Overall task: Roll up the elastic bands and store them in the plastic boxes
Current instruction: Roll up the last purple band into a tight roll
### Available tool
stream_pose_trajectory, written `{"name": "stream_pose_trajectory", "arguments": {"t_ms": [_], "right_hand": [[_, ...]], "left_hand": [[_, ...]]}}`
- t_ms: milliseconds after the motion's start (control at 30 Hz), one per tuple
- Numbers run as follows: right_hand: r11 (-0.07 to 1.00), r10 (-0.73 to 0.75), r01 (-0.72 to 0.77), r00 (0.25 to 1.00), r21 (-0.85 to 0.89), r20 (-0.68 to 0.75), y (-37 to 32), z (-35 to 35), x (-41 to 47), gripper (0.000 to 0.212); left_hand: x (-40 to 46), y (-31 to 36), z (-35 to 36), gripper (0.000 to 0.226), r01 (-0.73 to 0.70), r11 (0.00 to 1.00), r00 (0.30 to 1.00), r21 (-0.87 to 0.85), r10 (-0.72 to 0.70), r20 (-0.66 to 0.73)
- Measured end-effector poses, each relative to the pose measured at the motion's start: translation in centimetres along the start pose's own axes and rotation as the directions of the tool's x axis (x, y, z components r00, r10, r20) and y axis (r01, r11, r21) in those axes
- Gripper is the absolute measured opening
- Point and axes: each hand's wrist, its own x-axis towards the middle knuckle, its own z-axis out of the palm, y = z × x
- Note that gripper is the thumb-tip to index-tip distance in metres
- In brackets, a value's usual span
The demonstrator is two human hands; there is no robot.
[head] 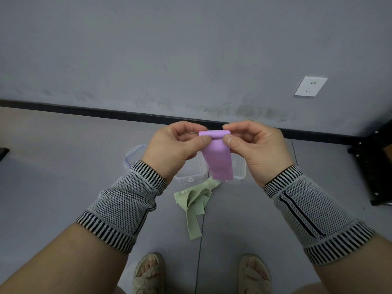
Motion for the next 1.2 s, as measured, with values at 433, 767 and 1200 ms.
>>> {"name": "stream_pose_trajectory", "arguments": {"t_ms": [433,767,1200], "right_hand": [[0.998,0.055,-0.054,0.998,-0.035,0.041,-0.08,0.26,-0.23,0.017],[0.999,-0.014,0.014,1.000,-0.033,-0.006,-0.02,0.10,-0.06,0.027],[1.000,-0.009,0.009,1.000,-0.004,-0.008,-0.28,0.24,-0.22,0.024]], "left_hand": [[0.29,-0.43,-0.31,0.021,-0.060,0.998,0.998,-0.031,0.061,0.004],[0.05,-0.50,-0.05,0.014,-0.096,0.993,0.995,0.071,0.096,0.012],[0.27,-0.57,-0.12,0.021,-0.031,0.996,0.999,-0.088,0.032,0.004]]}}
